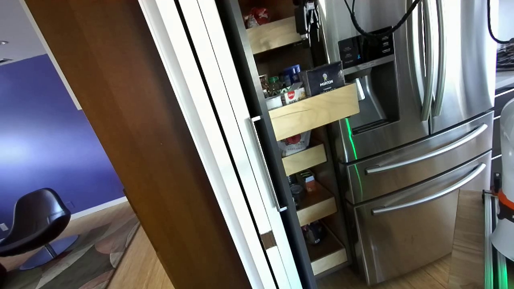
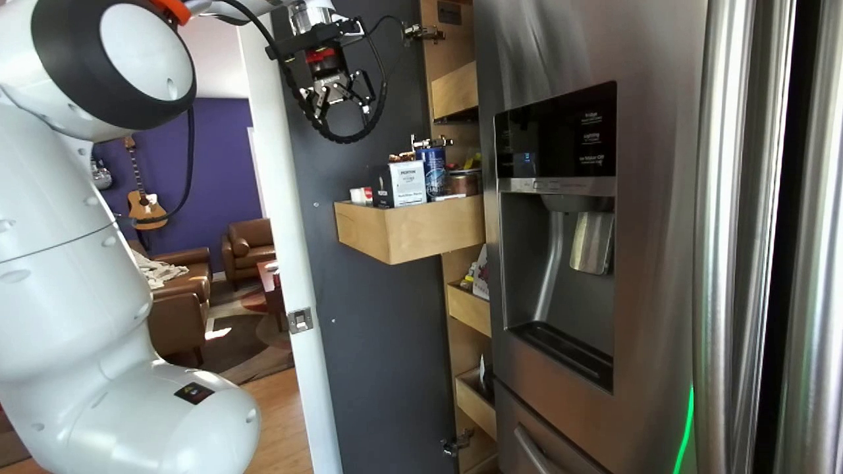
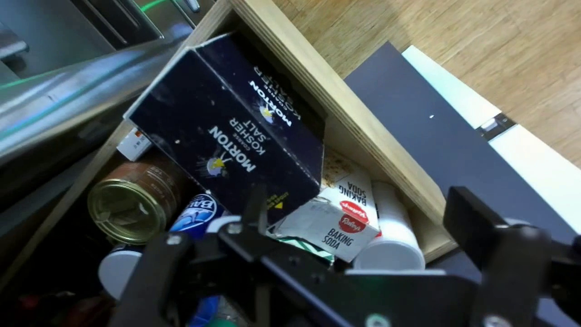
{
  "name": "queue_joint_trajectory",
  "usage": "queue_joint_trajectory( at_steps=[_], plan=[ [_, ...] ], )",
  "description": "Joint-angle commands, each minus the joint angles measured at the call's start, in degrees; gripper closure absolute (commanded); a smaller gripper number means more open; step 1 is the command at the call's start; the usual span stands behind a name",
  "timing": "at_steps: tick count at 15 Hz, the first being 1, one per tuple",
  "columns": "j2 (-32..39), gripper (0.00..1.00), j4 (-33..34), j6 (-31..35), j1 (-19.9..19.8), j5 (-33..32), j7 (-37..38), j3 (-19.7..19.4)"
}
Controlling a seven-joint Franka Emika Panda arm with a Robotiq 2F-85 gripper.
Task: Pull out the second drawer from the top
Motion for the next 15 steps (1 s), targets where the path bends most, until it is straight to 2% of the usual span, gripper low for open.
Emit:
queue_joint_trajectory(
  at_steps=[1, 4, 5, 11, 15],
  plan=[
    [-2.03, 0.00, 0.82, -1.94, -1.64, -0.41, 8.99, -0.30],
    [-4.74, 0.00, -0.84, -0.68, -2.95, 0.06, 16.31, -0.79],
    [-2.24, 0.00, 0.91, -0.57, -2.14, -0.24, 11.83, -0.66],
    [-3.72, 0.00, 0.58, -0.57, -2.78, -0.22, 15.04, -0.79],
    [-5.35, 0.00, -0.51, 2.20, -2.56, -4.99, 16.86, 2.31]
  ],
)
